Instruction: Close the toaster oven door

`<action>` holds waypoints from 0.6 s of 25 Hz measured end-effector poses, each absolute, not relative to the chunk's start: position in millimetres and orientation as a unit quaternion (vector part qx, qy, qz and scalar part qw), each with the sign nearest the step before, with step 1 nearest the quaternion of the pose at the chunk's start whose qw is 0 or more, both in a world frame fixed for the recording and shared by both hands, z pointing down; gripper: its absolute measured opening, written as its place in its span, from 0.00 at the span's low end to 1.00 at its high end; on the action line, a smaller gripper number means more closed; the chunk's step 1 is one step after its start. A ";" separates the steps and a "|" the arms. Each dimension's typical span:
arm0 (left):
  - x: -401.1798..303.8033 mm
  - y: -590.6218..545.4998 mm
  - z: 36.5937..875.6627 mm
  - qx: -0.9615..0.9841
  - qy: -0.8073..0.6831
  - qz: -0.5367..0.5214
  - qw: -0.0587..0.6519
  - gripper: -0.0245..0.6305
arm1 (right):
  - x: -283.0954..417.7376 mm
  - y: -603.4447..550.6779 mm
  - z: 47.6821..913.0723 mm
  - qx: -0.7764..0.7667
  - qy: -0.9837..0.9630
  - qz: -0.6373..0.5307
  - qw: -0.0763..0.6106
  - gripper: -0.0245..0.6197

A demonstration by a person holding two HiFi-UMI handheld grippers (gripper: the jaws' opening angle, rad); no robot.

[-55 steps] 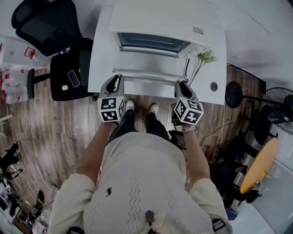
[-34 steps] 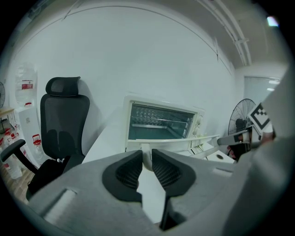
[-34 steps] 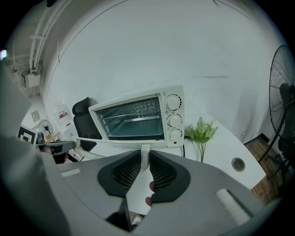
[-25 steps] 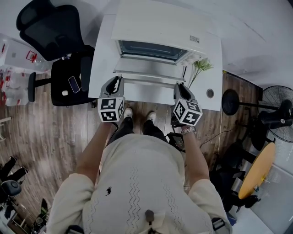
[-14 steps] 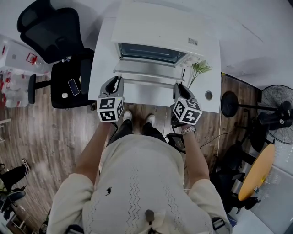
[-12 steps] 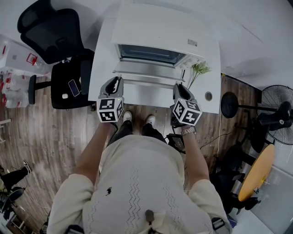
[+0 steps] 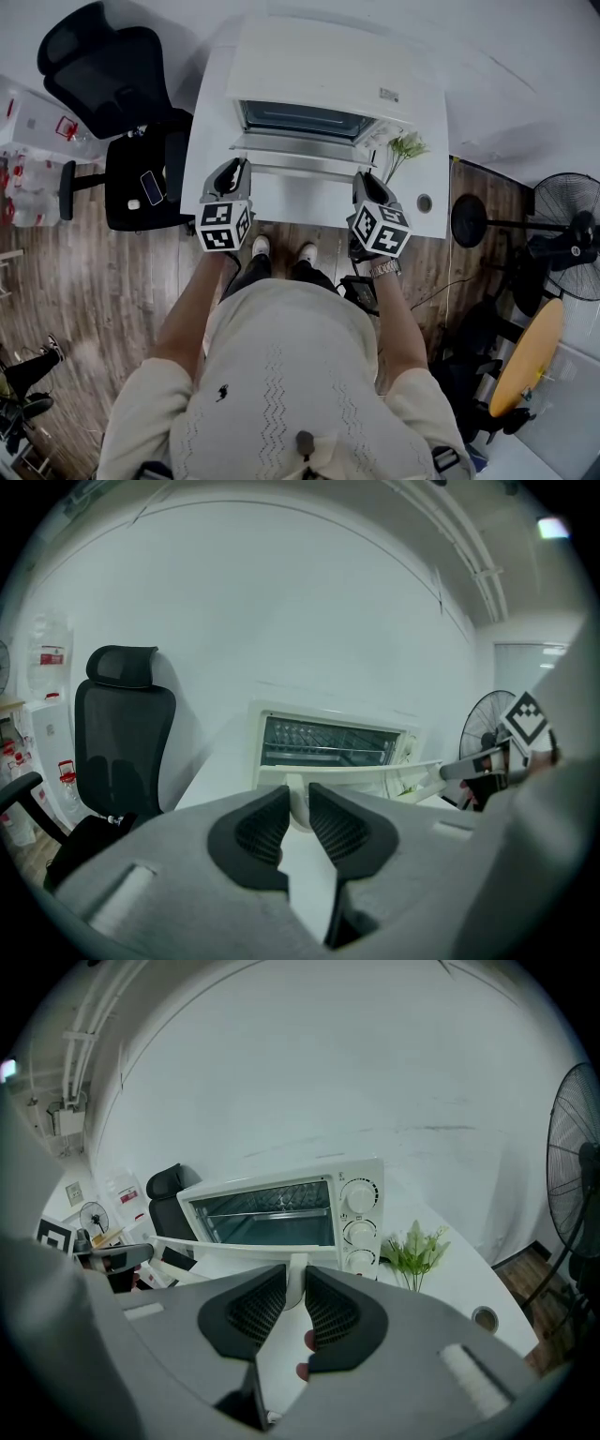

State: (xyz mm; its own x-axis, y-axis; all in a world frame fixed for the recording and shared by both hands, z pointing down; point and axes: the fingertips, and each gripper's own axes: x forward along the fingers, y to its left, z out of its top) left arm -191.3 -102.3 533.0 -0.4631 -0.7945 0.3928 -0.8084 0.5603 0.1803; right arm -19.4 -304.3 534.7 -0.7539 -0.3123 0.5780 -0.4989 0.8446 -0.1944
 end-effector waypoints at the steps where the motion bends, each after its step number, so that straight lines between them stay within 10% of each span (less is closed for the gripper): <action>1: -192.1 -102.8 532.1 0.469 -0.855 0.015 0.221 0.14 | -20.1 -304.8 533.8 0.219 -0.921 0.170 0.273 0.16; 15: -204.3 -114.6 521.6 0.471 -0.856 0.015 0.214 0.14 | -32.3 -316.5 523.6 0.221 -0.924 0.163 0.267 0.16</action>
State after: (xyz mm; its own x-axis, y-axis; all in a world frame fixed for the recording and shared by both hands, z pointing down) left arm -204.3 -114.6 521.6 -0.4645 -0.7995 0.3808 -0.8121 0.5561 0.1769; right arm -32.3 -316.5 523.6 -0.7600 -0.3204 0.5654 -0.4946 0.8495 -0.1834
